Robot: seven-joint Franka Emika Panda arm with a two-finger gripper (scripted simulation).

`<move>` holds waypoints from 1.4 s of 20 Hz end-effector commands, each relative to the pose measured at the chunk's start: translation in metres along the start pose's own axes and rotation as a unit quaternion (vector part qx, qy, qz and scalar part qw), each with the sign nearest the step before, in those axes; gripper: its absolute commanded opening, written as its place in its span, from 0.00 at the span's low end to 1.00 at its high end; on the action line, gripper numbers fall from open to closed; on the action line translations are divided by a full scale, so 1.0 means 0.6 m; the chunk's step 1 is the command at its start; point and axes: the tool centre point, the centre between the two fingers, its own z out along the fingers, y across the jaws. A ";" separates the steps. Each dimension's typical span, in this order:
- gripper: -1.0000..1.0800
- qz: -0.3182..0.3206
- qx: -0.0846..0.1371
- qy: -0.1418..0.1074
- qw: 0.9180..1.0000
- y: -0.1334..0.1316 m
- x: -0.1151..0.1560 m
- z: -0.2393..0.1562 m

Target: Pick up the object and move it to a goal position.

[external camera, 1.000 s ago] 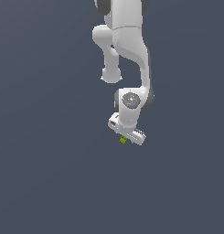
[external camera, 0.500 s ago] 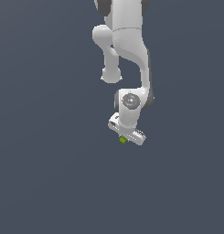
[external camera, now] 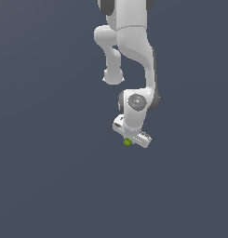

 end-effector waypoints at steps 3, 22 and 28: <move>0.00 -0.001 0.000 0.000 1.000 -0.041 -0.014 -0.028; 0.00 0.000 0.000 0.000 1.000 -0.220 -0.068 -0.145; 0.00 0.000 0.000 0.000 1.000 -0.218 -0.067 -0.144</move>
